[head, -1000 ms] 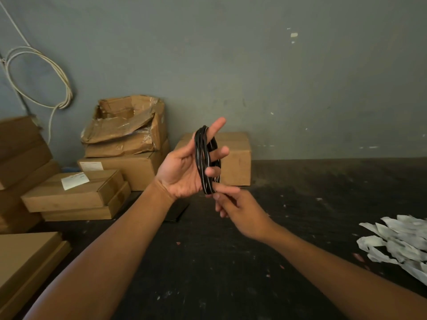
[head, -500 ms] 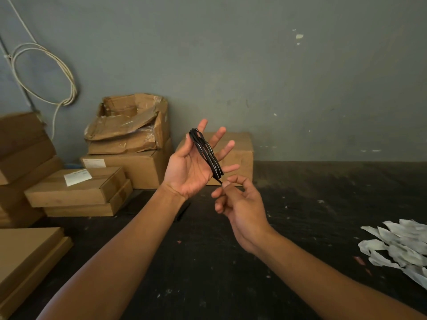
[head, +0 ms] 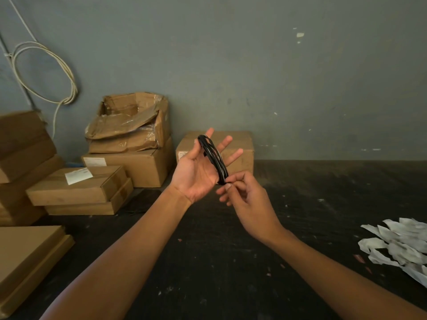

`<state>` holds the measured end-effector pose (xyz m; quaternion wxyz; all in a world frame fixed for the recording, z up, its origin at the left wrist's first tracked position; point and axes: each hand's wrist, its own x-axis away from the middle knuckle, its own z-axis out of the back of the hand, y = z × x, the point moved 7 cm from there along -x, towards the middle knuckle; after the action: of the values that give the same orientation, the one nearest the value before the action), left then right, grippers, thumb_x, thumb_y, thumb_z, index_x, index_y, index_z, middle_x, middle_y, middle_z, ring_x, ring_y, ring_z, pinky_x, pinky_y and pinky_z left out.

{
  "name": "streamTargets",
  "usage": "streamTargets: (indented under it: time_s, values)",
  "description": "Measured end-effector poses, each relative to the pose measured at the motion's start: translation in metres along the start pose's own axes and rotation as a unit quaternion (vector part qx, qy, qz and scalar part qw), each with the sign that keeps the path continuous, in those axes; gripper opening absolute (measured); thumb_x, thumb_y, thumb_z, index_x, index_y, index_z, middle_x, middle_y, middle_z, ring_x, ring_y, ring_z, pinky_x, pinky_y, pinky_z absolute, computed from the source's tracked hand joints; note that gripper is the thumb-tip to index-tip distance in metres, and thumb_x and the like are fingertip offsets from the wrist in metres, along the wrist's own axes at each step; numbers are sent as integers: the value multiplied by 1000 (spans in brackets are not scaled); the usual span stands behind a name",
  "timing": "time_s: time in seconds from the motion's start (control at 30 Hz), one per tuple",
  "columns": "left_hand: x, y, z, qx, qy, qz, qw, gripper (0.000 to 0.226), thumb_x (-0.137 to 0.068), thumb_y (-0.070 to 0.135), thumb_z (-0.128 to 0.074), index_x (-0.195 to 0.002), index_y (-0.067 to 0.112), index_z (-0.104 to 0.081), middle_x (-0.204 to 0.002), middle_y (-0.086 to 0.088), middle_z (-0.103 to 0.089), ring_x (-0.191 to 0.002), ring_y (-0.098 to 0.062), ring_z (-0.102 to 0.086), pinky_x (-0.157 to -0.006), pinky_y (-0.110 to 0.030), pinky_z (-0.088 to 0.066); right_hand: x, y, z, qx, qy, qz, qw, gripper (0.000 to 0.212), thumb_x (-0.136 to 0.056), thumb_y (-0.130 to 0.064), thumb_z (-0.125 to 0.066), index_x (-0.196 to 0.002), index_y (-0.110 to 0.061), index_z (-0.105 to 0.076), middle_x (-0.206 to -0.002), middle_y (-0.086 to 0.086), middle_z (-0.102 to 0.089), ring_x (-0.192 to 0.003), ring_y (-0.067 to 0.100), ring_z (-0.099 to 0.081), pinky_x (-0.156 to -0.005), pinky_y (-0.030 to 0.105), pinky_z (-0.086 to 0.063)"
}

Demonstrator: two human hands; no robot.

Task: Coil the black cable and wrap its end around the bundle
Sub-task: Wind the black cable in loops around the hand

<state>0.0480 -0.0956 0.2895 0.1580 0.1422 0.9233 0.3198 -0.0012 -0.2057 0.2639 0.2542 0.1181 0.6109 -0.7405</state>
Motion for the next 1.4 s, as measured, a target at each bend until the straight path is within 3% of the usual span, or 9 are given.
streamTargets:
  time_s: [0.13, 0.27, 0.4, 0.53, 0.7, 0.87, 1.0, 1.23, 1.4]
  values:
    - [1, -7, 6, -20, 25, 18, 999, 47, -103, 46, -31, -146, 31, -40, -142, -14, -56, -127, -46, -52, -95, -64, -48, 1, -6, 9, 175, 33, 78, 981, 9, -92, -15, -62, -100, -16, -64, -95, -7, -58, -82, 6, -59, -70, 25, -53]
    - [2, -16, 19, -40, 60, 54, 996, 48, -103, 46, -29, -145, 29, -43, -140, -15, -57, -123, -41, -58, -94, -56, -49, -2, -6, 12, 238, 0, 122, 964, 10, -84, -13, -71, -94, -17, -71, -115, -7, -56, -111, 2, -46, -93, 5, -33]
    - [4, -26, 30, -68, 73, 96, 990, 49, -103, 46, -26, -144, 28, -47, -142, -15, -56, -117, -39, -63, -95, -55, -46, -5, 8, 15, 149, -56, 37, 987, 11, -81, -16, -75, -90, -22, -74, -111, -16, -64, -112, 4, -45, -87, -2, -25]
    - [6, -34, 31, -71, 78, 111, 988, 49, -104, 44, -24, -141, 26, -50, -138, -16, -59, -110, -34, -67, -94, -50, -48, -8, 21, 17, 53, -63, -26, 996, 12, -77, -18, -79, -84, -25, -73, -106, 6, -68, -103, 12, -55, -84, 19, -36]
    - [6, -45, 32, -77, 97, 126, 984, 50, -104, 44, -27, -139, 21, -54, -138, -16, -58, -129, -29, -54, -104, -46, -45, -12, 21, 17, 50, -80, -17, 995, 17, -74, -16, -81, -80, -28, -71, -98, 3, -67, -99, 19, -57, -86, 35, -43]
    - [7, -59, 37, -98, 148, 150, 973, 39, -101, 36, -44, -115, 9, -69, -101, -17, -73, -85, -25, -74, -67, -36, -62, -11, 20, 16, -1, -99, -28, 995, 34, -77, -1, -76, -99, -21, -58, -97, 12, -66, -84, 9, -63, -81, 27, -52]
    - [5, -64, 42, -139, 200, 169, 955, 32, -96, 33, -56, -101, 6, -71, -83, -15, -73, -70, -24, -72, -57, -33, -61, -9, 28, 15, -5, -108, -62, 992, 38, -80, -1, -73, -106, -20, -52, -90, 19, -66, -81, 17, -61, -81, 35, -53]
    - [-6, -72, 48, -170, 250, 146, 942, 24, -97, 28, -57, -94, 7, -69, -80, -13, -68, -72, -22, -64, -76, -34, -55, -11, 49, 17, -71, -66, -135, 986, 40, -80, 1, -73, -110, -14, -51, -73, -4, -61, -75, 10, -55, -74, 24, -49]
    - [-11, -56, 54, -389, 254, 17, 885, 25, -95, 27, -61, -96, 4, -71, -90, -14, -73, -87, -25, -70, -83, -38, -58, -10, 63, 23, -199, -8, -210, 957, 38, -81, 4, -70, -112, -12, -53, -84, 6, -64, -85, 18, -63, -81, 32, -52]
